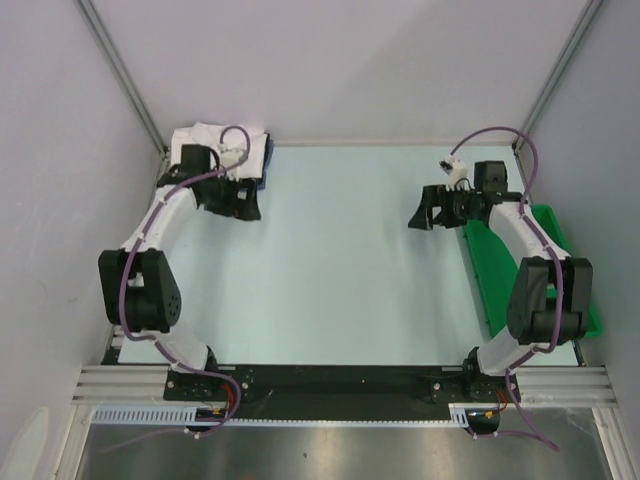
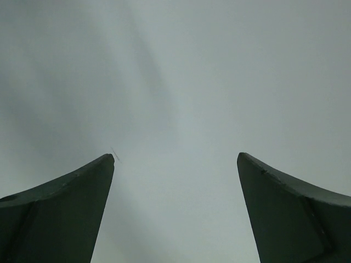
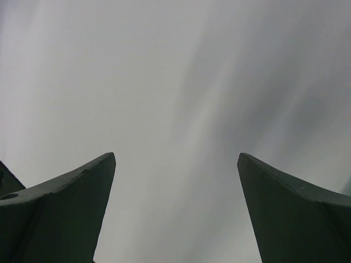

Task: Fold and stack the long sleeve shirts
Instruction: Neatly place the folded shirt to the corner

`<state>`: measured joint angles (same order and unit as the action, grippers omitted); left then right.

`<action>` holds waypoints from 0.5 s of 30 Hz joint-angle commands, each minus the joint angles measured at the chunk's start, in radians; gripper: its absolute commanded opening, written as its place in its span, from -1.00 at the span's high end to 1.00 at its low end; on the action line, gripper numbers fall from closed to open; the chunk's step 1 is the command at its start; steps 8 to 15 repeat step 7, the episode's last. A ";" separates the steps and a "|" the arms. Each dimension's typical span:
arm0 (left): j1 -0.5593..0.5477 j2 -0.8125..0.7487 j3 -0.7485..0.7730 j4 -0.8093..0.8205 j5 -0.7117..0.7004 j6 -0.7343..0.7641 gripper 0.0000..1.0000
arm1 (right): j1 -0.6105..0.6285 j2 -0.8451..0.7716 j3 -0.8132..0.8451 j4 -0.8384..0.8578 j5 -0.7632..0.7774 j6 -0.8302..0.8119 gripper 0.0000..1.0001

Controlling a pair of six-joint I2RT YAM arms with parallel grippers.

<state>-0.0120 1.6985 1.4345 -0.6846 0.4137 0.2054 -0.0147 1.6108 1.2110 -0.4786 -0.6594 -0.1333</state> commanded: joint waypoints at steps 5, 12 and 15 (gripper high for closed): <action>-0.108 -0.256 -0.281 0.086 -0.053 0.020 -0.99 | 0.012 -0.199 -0.206 0.028 0.029 -0.045 -0.99; -0.131 -0.283 -0.292 0.095 -0.102 0.019 -0.99 | 0.070 -0.219 -0.208 0.021 0.073 -0.061 -0.99; -0.131 -0.283 -0.292 0.095 -0.102 0.019 -0.99 | 0.070 -0.219 -0.208 0.021 0.073 -0.061 -0.99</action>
